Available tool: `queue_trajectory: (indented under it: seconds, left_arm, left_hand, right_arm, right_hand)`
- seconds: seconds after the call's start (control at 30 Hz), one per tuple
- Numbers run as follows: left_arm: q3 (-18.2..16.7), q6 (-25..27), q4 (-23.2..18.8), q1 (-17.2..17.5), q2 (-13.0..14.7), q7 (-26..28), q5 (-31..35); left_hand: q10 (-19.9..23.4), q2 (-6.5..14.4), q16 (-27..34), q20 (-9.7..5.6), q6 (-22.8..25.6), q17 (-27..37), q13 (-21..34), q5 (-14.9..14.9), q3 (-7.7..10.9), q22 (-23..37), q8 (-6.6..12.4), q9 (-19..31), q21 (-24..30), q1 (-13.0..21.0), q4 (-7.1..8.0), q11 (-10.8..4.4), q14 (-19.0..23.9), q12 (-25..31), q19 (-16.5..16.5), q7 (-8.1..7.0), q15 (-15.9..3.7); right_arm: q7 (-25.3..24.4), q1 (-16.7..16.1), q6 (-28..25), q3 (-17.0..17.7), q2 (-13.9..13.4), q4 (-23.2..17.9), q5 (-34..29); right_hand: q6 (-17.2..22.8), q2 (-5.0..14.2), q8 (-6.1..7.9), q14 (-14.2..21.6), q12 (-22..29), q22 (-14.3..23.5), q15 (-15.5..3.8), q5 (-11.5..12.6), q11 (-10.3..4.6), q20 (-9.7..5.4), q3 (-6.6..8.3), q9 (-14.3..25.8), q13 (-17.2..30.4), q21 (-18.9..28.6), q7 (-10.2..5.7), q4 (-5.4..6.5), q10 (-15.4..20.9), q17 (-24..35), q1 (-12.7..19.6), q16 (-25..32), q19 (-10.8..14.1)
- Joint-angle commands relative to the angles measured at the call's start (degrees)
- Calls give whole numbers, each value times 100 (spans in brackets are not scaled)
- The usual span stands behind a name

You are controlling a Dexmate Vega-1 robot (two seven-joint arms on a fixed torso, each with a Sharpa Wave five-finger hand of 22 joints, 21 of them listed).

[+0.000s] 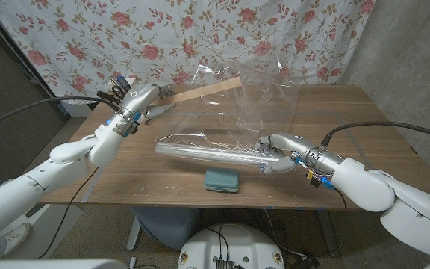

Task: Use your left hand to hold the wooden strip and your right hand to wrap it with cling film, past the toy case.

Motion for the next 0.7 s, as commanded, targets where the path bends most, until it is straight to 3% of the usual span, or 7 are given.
queue_trajectory:
  seconds: [0.03,0.4,0.7]
  left_arm:
    - [-178,-97,-7,236,47,30,-129]
    - [-268,-194,-9,316,52,101,-114]
    - [-330,-317,50,399,14,179,-173]
  left_hand:
    - [236,105,50,8,325,10,49,35,523,14,536,10,52,61,-4,-287,645,146,-24,-328,-637]
    - [222,108,46,10,314,11,52,34,526,12,553,6,61,60,-4,-288,630,161,-38,-345,-643]
    - [211,117,48,10,308,18,35,33,528,12,562,-12,68,47,4,-287,619,159,-52,-349,-642]
  right_arm:
    - [-251,243,-240,-440,-160,73,-144]
    - [-535,423,-394,-638,-220,245,-10]
    - [-514,830,-607,-947,-339,329,50]
  right_hand:
    - [56,1013,37,1121,2301,1,-1353,-17,-1449,-464,590,45,172,20,-39,-46,1477,-4,941,2074,110]
    - [55,1007,51,1126,2302,-1,-1353,-25,-1446,-464,594,45,173,24,-44,-49,1482,-3,947,2084,119]
    - [59,1005,60,1133,2302,-4,-1353,-26,-1446,-464,596,47,173,28,-34,-52,1485,-2,952,2089,126]
